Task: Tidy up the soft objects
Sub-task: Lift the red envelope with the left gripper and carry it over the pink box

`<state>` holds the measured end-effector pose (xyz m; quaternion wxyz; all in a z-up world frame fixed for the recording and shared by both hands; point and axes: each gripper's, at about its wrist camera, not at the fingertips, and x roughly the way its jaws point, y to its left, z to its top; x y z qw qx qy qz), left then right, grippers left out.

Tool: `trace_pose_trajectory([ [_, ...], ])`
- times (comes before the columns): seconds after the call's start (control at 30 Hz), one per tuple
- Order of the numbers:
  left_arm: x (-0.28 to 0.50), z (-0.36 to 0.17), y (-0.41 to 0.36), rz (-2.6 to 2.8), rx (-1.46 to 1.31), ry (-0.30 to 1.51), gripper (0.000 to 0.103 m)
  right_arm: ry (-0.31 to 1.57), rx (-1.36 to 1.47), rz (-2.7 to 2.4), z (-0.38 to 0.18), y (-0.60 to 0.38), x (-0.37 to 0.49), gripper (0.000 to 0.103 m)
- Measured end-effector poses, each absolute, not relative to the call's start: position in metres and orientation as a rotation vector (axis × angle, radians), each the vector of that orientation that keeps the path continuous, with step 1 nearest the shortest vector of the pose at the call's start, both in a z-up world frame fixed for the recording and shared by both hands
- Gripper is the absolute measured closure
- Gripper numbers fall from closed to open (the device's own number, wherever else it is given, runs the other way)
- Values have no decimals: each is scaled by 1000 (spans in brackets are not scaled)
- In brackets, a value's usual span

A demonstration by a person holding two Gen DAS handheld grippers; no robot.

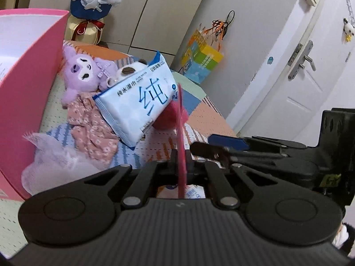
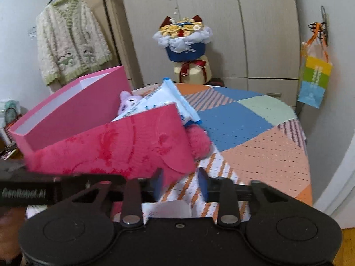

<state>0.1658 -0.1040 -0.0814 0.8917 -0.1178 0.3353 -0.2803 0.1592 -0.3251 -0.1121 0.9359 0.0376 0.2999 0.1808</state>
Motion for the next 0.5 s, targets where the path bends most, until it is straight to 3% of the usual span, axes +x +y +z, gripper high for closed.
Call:
trace_pose_trajectory([
  [0.07,166,-79,-100,-599,-239,694,100,607,47,385,-112,-323,155,50],
  [0.2,167,-75,-91,-671,-201,711,100,578,-56,449,-106,-321,148,30],
  [0.27,165,-72,-88,-715,-170,728,100,574,-94,512,-104,-321,147,28],
  [0.33,165,-70,-86,-739,-148,737,100,579,-129,577,-104,-321,150,12],
  [0.5,166,-67,-80,-767,-121,729,100,576,-218,722,-108,-317,172,8],
])
